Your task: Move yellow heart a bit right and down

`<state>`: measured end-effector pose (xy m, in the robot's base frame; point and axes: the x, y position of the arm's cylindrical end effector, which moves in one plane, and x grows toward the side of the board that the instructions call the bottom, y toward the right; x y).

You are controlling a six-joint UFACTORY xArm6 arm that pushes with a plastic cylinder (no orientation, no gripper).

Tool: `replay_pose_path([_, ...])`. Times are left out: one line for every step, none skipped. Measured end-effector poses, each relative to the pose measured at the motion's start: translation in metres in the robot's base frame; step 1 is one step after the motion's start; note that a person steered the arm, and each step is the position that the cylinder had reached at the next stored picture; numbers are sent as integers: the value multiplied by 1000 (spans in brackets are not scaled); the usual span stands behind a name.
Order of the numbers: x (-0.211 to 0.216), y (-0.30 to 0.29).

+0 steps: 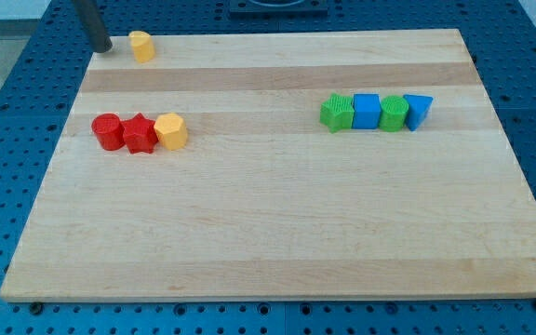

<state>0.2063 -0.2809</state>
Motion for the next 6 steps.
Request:
replay_pose_path([-4,32])
replay_pose_path([-4,60])
replay_pose_path([1,83])
replay_pose_path([17,104])
replay_pose_path([38,109])
replay_pose_path([55,109])
